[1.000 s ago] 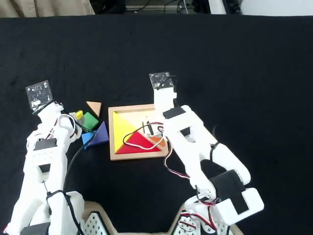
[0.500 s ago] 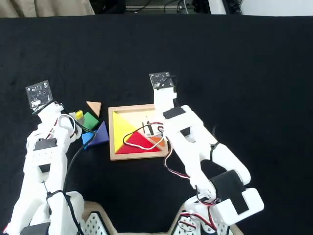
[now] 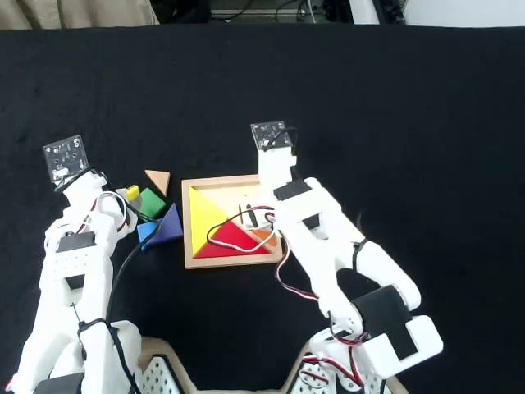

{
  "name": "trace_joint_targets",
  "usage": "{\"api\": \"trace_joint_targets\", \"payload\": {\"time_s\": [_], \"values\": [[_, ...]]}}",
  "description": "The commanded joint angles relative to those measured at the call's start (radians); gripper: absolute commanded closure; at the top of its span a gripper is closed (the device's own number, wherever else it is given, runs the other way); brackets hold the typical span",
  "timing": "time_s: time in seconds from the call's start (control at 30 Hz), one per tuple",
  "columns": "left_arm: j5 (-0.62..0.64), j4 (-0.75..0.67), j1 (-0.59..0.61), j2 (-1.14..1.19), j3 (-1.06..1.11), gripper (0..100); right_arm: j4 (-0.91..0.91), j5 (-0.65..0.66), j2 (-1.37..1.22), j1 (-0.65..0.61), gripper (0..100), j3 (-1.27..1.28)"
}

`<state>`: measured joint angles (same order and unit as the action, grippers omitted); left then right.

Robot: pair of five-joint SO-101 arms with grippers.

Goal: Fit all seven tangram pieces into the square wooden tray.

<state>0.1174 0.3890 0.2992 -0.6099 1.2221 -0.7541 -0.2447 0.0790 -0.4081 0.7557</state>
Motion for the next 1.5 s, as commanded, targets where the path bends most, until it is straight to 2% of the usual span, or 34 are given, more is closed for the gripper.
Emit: {"api": "trace_joint_targets", "payload": {"time_s": [0.0, 0.23, 0.53, 0.7, 1.17, 1.33, 1.47], "values": [[-0.005, -0.020, -0.010, -0.011, -0.008, 76, 0.009, -0.005, 0.042, -0.003, 98.5, 0.001], [-0.005, -0.018, -0.010, -0.011, -0.008, 76, -0.029, -0.005, 0.044, -0.005, 85.5, -0.005], [-0.005, -0.018, -0.010, -0.011, -0.008, 76, -0.029, 0.003, 0.050, -0.005, 85.7, -0.005], [-0.005, -0.020, -0.010, -0.011, -0.008, 76, -0.032, 0.104, 0.051, -0.003, 85.6, -0.005], [-0.005, -0.021, -0.010, -0.011, -0.008, 76, -0.028, 0.107, 0.053, -0.005, 85.3, -0.007], [-0.006, -0.021, -0.010, -0.011, -0.008, 76, -0.034, 0.098, 0.053, 0.000, 71.8, 0.002], [-0.006, -0.021, -0.010, -0.011, -0.008, 76, -0.034, 0.071, 0.050, 0.000, 70.1, 0.002]]}}
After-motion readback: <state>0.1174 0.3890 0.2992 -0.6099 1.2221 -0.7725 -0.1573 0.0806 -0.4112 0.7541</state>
